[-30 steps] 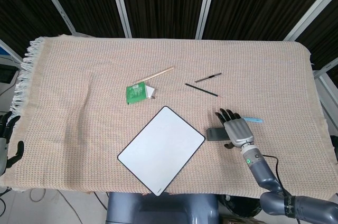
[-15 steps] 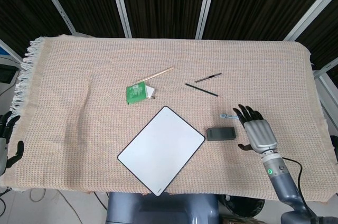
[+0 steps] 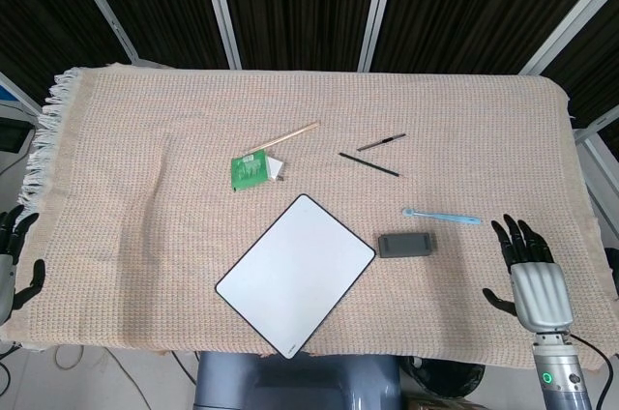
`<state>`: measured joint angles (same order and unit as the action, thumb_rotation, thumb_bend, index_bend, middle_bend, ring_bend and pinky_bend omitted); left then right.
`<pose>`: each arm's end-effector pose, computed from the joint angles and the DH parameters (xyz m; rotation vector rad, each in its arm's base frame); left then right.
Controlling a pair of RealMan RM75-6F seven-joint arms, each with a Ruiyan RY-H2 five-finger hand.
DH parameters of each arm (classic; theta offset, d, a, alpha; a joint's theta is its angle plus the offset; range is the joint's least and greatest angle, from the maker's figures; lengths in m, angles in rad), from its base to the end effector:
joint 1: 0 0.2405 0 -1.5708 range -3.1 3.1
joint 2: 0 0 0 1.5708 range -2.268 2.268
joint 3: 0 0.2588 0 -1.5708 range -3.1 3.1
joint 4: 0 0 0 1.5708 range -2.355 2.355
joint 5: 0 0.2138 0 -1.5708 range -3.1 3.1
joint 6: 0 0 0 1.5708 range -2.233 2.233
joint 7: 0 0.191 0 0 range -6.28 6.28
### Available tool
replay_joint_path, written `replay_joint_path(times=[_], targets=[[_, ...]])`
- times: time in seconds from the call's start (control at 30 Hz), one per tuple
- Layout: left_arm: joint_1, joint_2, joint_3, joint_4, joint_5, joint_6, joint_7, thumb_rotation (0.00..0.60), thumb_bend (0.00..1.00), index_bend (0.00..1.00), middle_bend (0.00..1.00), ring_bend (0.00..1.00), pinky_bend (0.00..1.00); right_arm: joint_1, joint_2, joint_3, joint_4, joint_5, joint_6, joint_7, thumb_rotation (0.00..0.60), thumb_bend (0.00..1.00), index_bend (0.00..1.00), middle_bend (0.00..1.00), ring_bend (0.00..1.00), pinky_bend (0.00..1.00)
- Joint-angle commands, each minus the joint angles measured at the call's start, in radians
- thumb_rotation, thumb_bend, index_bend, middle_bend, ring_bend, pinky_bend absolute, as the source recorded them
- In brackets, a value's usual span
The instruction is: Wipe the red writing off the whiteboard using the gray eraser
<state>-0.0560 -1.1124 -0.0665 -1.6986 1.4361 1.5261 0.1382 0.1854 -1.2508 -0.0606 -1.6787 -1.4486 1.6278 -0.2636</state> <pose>-0.3108 0.2213 0.1648 -1.3095 -0.8667 -0.8405 -0.2767 -0.2315 0.1179 1.4086 -0.7973 0.9008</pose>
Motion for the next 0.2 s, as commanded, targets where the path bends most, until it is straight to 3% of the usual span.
replay_joint_path(times=[0.03,0.2], targets=[[0.001,0.001,0.001,-0.001,0.001,0.0,0.0,0.6,0.49,0.1,0.01,0.0,0.0,-0.022,-0.016,0.004,0.033,-0.014,0.009,0.02,0.6,0.06,0.0,0.0,0.0,0.15],[0.002,0.001,0.003,-0.001,0.005,0.001,0.001,0.6,0.49,0.1,0.01,0.0,0.0,-0.034,-0.025,0.019,0.059,-0.023,0.002,0.039,0.6,0.06,0.0,0.0,0.0,0.15]])
